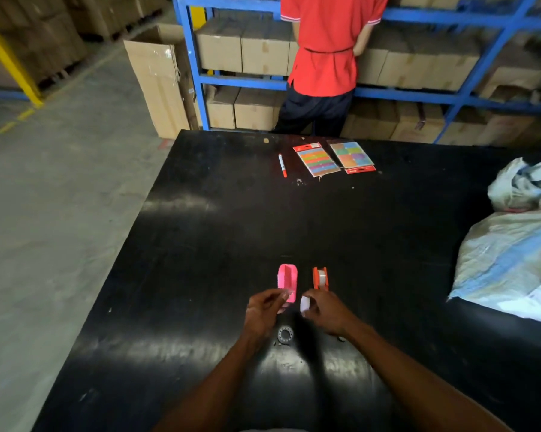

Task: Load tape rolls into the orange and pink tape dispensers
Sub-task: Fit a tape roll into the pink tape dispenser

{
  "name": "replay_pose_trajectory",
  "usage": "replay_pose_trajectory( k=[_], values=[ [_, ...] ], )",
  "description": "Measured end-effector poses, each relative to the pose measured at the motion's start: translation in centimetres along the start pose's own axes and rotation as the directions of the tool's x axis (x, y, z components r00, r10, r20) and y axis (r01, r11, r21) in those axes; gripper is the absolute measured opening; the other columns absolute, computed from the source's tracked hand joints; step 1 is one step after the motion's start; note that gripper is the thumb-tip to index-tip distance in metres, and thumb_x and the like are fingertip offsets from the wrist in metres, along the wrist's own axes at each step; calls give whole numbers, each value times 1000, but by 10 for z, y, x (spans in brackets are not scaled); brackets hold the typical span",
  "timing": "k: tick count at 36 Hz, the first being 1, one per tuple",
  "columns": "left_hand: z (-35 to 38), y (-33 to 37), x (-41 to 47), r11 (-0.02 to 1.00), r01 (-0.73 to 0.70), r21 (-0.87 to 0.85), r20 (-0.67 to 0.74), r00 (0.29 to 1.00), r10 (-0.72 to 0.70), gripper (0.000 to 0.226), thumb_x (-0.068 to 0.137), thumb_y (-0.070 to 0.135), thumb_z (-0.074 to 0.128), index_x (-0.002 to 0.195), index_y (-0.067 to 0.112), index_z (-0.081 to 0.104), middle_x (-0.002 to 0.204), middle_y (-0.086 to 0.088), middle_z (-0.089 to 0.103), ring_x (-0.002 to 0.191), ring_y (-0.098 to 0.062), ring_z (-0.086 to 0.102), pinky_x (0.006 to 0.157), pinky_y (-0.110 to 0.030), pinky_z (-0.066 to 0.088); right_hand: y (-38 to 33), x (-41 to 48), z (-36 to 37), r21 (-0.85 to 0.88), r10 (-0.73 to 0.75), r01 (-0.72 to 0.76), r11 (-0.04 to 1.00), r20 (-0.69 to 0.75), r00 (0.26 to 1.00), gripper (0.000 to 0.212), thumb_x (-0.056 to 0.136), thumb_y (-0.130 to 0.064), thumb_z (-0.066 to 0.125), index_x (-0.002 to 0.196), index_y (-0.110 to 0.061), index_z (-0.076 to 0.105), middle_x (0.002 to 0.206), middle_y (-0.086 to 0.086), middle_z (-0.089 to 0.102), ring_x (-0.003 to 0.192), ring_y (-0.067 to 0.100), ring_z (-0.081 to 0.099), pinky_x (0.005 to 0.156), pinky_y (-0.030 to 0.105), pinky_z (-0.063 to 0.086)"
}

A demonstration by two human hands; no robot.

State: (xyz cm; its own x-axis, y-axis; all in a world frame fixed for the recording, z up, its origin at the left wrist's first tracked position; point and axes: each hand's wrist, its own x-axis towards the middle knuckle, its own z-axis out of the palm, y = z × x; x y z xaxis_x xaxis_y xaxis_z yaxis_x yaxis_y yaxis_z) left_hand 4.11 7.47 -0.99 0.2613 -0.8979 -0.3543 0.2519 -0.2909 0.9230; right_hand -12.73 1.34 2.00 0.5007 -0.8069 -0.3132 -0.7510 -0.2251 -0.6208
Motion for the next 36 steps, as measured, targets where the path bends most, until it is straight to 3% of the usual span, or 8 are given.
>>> replay_pose_trajectory(
  k=[3,8,15,20,24,31,33,36],
  values=[
    [-5,0,-6,1000,-1,29,-2,1000,1,13,87,12,69,96,5,74,81,-7,75,71,-12,70,68,-20,57,18,-14,18,-53,63,-60,997,60,996,1,79,-21,57,79,-22,56,82,1,63,79,24,64,71,34,50],
    [-11,1,-14,999,34,37,-8,999,-33,8,91,17,65,89,17,73,79,-5,75,74,-17,70,72,-27,58,32,-28,48,-232,232,-199,952,124,965,57,86,-30,63,134,-16,35,128,13,56,118,33,54,89,36,43],
    [-21,7,-24,996,76,50,38,996,-77,13,89,21,67,96,14,75,90,-6,76,84,-21,72,82,-31,58,35,-31,70,-292,239,-189,937,145,960,60,85,-33,68,133,-13,40,133,15,55,120,33,53,95,36,43],
    [-30,16,-27,995,78,63,11,997,-78,21,93,19,63,105,6,73,87,-3,75,80,-16,71,76,-25,58,23,-23,74,-359,166,-126,925,83,983,81,71,-57,74,133,-18,42,134,8,45,118,27,51,97,39,45],
    [-34,17,-28,994,92,64,3,996,-93,20,91,16,64,104,4,74,94,-9,75,81,-17,69,79,-28,57,9,-13,75,-394,37,-6,919,71,997,77,71,-58,73,133,-25,40,135,3,44,120,22,47,99,39,42],
    [-42,23,-20,987,108,117,15,994,-110,18,90,10,65,102,0,74,95,-12,75,70,-9,69,69,-19,57,-7,-3,84,-432,60,42,901,218,974,59,90,-43,60,143,-31,38,154,6,32,141,25,33,114,47,25],
    [-43,25,-16,986,99,131,4,995,-100,20,90,8,65,104,-4,72,96,-14,74,68,-7,69,69,-18,57,-6,0,82,-380,72,18,925,221,973,52,92,-42,57,140,-30,42,154,3,35,143,24,30,115,48,23],
    [-45,24,-12,985,84,151,-22,996,-82,21,88,9,67,105,-4,72,97,-14,74,71,-9,70,70,-18,58,-1,0,75,-142,23,-5,990,126,992,44,83,-45,61,123,-29,53,128,-3,54,125,20,50,102,41,37]
  ],
)
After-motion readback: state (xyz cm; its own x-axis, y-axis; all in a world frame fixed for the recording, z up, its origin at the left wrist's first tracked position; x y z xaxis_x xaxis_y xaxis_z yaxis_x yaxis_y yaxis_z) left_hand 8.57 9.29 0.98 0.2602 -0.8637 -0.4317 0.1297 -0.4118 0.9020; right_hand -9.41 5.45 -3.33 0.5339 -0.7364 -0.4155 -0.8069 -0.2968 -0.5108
